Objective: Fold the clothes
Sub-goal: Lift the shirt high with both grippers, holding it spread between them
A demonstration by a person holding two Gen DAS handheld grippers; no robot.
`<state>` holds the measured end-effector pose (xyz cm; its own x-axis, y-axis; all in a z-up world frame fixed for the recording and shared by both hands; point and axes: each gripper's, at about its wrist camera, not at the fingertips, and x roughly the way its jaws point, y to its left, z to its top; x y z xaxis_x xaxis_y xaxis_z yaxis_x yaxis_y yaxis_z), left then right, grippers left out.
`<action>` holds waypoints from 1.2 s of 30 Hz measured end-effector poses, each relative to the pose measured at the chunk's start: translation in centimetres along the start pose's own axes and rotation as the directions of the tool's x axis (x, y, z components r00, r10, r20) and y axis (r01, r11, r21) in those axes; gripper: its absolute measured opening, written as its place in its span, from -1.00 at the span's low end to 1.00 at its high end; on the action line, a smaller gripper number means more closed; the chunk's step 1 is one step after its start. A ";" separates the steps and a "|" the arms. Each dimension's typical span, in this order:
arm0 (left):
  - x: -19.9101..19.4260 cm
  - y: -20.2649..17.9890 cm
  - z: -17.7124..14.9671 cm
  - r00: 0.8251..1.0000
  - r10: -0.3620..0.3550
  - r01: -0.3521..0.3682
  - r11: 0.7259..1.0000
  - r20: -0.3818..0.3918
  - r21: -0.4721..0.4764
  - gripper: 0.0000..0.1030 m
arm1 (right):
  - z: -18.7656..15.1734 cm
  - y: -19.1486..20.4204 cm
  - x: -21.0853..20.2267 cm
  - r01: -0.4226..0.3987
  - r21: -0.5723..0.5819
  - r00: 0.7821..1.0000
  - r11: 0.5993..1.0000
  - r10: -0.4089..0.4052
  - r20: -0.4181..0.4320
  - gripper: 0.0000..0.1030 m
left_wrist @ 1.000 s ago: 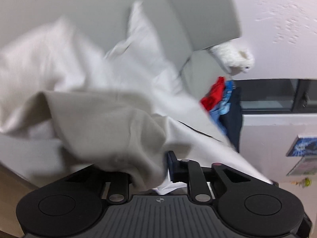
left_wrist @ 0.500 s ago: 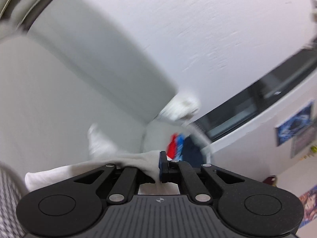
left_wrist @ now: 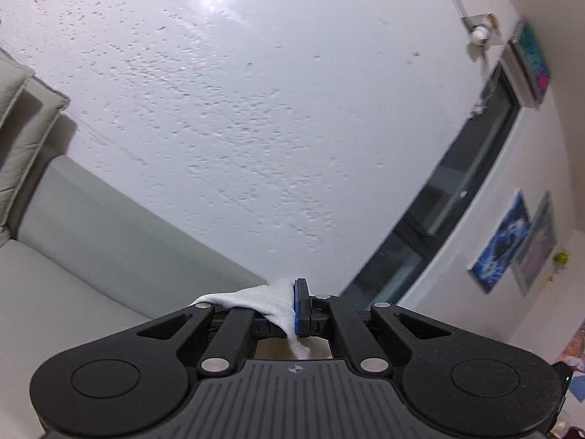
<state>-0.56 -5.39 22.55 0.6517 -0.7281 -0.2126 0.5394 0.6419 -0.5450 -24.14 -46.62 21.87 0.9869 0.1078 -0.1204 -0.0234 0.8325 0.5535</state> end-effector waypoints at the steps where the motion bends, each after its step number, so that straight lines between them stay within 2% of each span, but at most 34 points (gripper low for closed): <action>1: 0.5 0.9 0.6 1.000 0.018 -0.018 1.000 -0.014 0.006 -1.00 | 0.5 0.0 1.6 0.013 -0.027 1.000 1.000 -0.014 -0.015 -0.95; 4: 7.8 3.5 3.4 0.994 0.097 -0.096 0.995 -0.056 0.011 -1.00 | 1.6 -1.0 9.5 0.106 -0.151 0.990 0.983 -0.118 -0.074 -0.95; 5: 10.2 3.7 5.5 0.993 0.114 -0.114 0.993 -0.031 0.024 -1.00 | 2.0 -1.6 12.1 0.133 -0.174 0.985 0.976 -0.149 -0.086 -0.95; 7: 9.6 2.9 8.1 0.993 0.105 -0.110 0.990 0.062 0.093 -0.99 | 3.9 -2.1 17.1 0.172 -0.203 0.980 0.964 -0.188 -0.066 -0.95; 9: 9.3 0.6 10.6 0.975 0.101 -0.143 0.967 0.196 0.213 -0.96 | 7.2 -0.6 20.6 0.183 -0.258 0.983 0.949 -0.174 0.056 -0.95; 11: 11.7 2.2 11.9 0.985 0.159 -0.166 0.978 0.067 0.123 -0.96 | 9.6 1.7 20.7 0.173 -0.331 0.972 0.928 -0.106 0.210 -0.96; 12: 12.7 3.0 12.1 0.981 0.192 -0.192 0.977 0.001 0.089 -0.97 | 10.6 2.1 21.3 0.169 -0.327 0.971 0.930 -0.099 0.220 -0.96; 14: 12.0 2.5 11.7 0.984 0.177 -0.179 0.977 0.022 0.120 -0.97 | 12.1 1.7 22.9 0.161 -0.252 0.982 0.954 -0.129 0.141 -0.97; 16: 11.1 2.0 11.0 0.983 0.178 -0.183 0.973 0.045 0.138 -0.97 | 12.3 1.5 23.3 0.162 -0.230 0.982 0.960 -0.134 0.131 -0.97; 18: 10.2 1.8 10.4 0.989 0.147 -0.147 0.983 0.008 0.112 -0.97 | 11.9 1.5 23.3 0.173 -0.242 0.981 0.955 -0.146 0.126 -0.97; 20: 8.7 0.6 10.1 0.990 0.133 -0.138 0.979 0.039 0.150 -0.97 | 11.5 1.2 22.9 0.153 -0.198 0.986 0.968 -0.136 0.099 -0.97; 25: 5.6 -0.8 10.9 0.991 0.097 -0.110 0.983 0.093 0.148 -0.97 | 11.4 3.1 19.6 0.126 -0.243 0.988 0.962 -0.099 0.122 -0.97; 29: 3.0 -3.2 11.1 0.991 0.071 -0.093 0.977 0.117 0.192 -0.97 | 12.1 5.5 16.4 0.132 -0.260 0.984 0.956 -0.095 0.153 -0.97; 32: 4.2 -3.2 11.2 0.992 0.096 -0.112 0.973 0.087 0.200 -0.97 | 12.5 6.2 15.6 0.138 -0.278 0.983 0.951 -0.098 0.154 -0.97; 36: 9.1 0.6 10.8 0.988 0.153 -0.147 0.977 -0.026 0.157 -0.97 | 11.8 6.7 16.7 0.157 -0.303 0.986 0.940 -0.133 0.099 -0.97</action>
<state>11.46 -9.08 29.05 0.7122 -0.6275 -0.3145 0.5147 0.7716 -0.3739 -5.91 -45.69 33.30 0.9921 -0.0581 -0.1108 0.0845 0.9641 0.2517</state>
